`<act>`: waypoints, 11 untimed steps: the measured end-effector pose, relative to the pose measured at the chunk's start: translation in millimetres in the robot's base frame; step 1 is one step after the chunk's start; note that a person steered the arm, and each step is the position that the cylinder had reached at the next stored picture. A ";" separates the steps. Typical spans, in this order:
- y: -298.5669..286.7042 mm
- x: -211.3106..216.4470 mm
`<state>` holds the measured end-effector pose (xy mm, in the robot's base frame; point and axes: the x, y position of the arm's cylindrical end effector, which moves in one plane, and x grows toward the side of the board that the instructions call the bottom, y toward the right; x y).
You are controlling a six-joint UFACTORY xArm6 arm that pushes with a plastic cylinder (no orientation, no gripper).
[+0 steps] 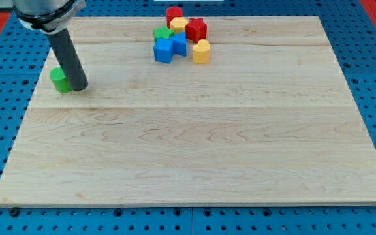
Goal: Move the green star diagonally top right to the green circle
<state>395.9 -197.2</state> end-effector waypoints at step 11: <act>336.8 -204.6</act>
<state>191.3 139.6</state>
